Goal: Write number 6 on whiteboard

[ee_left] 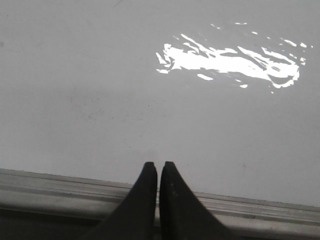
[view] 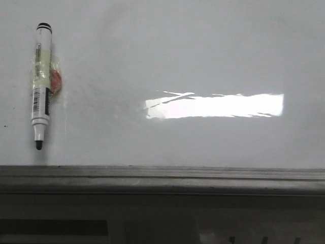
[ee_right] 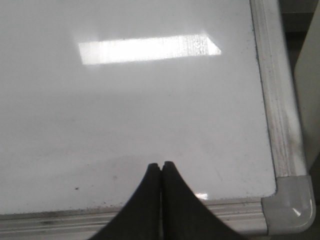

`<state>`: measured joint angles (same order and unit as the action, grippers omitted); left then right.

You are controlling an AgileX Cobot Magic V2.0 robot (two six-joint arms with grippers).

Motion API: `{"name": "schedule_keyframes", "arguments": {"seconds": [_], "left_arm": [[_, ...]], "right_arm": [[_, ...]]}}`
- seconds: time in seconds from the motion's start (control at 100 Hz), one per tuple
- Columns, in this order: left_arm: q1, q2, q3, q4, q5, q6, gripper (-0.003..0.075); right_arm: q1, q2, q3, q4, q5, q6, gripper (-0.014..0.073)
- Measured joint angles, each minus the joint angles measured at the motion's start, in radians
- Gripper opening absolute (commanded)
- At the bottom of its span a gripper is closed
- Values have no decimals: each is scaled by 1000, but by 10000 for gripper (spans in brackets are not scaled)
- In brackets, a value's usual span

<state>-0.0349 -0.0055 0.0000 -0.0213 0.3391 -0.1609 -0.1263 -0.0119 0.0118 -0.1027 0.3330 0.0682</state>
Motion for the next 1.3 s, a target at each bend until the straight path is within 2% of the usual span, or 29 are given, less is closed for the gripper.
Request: {"name": "schedule_keyframes", "arguments": {"seconds": [1.3], "left_arm": [[0, 0, 0, 13, 0, 0, -20]], "right_arm": [[0, 0, 0, 0, 0, 2, -64]]}}
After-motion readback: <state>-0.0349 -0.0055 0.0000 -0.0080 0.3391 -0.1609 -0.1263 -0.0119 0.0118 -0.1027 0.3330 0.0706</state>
